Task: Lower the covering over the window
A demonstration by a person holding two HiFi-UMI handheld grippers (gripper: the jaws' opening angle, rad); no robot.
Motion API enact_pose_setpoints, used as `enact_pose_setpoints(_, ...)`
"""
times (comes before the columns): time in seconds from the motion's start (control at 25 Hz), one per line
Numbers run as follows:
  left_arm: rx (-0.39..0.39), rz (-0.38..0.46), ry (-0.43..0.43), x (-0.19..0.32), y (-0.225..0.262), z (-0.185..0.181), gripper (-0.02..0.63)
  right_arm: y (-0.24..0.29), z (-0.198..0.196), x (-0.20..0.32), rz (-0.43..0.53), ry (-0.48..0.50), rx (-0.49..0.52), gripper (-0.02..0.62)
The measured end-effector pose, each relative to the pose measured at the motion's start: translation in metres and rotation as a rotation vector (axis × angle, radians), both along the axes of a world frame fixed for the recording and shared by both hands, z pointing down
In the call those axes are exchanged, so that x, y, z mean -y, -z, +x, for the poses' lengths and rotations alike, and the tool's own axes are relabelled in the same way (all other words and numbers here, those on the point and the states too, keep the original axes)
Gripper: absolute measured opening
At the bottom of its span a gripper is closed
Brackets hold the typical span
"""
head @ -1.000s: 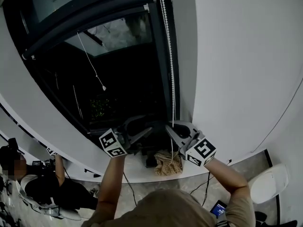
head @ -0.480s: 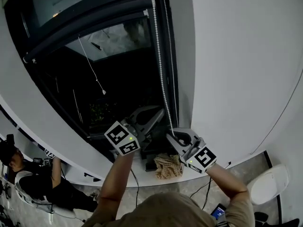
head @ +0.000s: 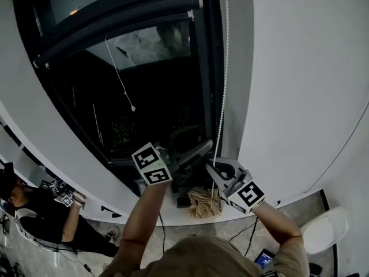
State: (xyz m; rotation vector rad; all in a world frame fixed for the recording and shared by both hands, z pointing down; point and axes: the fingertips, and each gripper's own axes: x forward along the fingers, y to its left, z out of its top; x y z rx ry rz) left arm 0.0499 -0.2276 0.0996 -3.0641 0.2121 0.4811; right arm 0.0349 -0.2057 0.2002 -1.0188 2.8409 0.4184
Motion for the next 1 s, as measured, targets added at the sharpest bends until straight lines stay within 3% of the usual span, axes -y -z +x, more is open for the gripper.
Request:
enact_pose_setpoints(0.08, 0.056, 0.016, 0.023, -0.003, -0.001, 0.01, 0.143, -0.002, -0.007, -0.001, 0.007, 0.0, -0.014, 0.006)
enact_pose_setpoints(0.12, 0.067, 0.018, 0.032, -0.003, -0.002, 0.011, 0.032, -0.004, -0.01, -0.001, 0.01, 0.0, -0.021, 0.006)
enact_pose_setpoints(0.16, 0.074, 0.018, 0.034, -0.004, -0.006, 0.011, 0.015, -0.005, -0.013, -0.002, 0.009, 0.0, -0.026, 0.006)
enact_pose_setpoints(0.32, 0.022, -0.011, -0.03, -0.01, -0.015, 0.004, 0.015, -0.012, -0.01, 0.001, -0.038, 0.0, -0.012, 0.006)
enact_pose_setpoints(0.4, -0.022, -0.046, -0.09, -0.012, -0.013, 0.002, 0.069, -0.016, -0.005, 0.004, -0.062, -0.004, 0.001, 0.006)
enact_pose_setpoints(0.48, -0.016, -0.047, -0.115, -0.014, -0.013, 0.006, 0.115, -0.021, -0.003, 0.006, -0.074, -0.01, 0.005, 0.006)
enact_pose_setpoints(0.64, 0.001, -0.039, -0.103, -0.014, -0.015, 0.008, 0.108, -0.023, -0.006, 0.006, -0.076, -0.011, 0.003, 0.006)
enact_pose_setpoints(0.72, 0.01, -0.039, -0.069, -0.009, -0.017, 0.008, 0.021, -0.025, -0.01, 0.005, -0.07, -0.011, -0.014, 0.006)
enact_pose_setpoints(0.84, 0.017, -0.034, -0.078, -0.01, -0.02, 0.008, 0.024, -0.03, -0.016, 0.003, -0.077, -0.008, -0.037, 0.006)
enact_pose_setpoints(1.0, 0.007, -0.034, -0.153, -0.021, -0.019, 0.007, 0.111, -0.035, -0.018, 0.004, -0.091, -0.006, -0.043, 0.006)
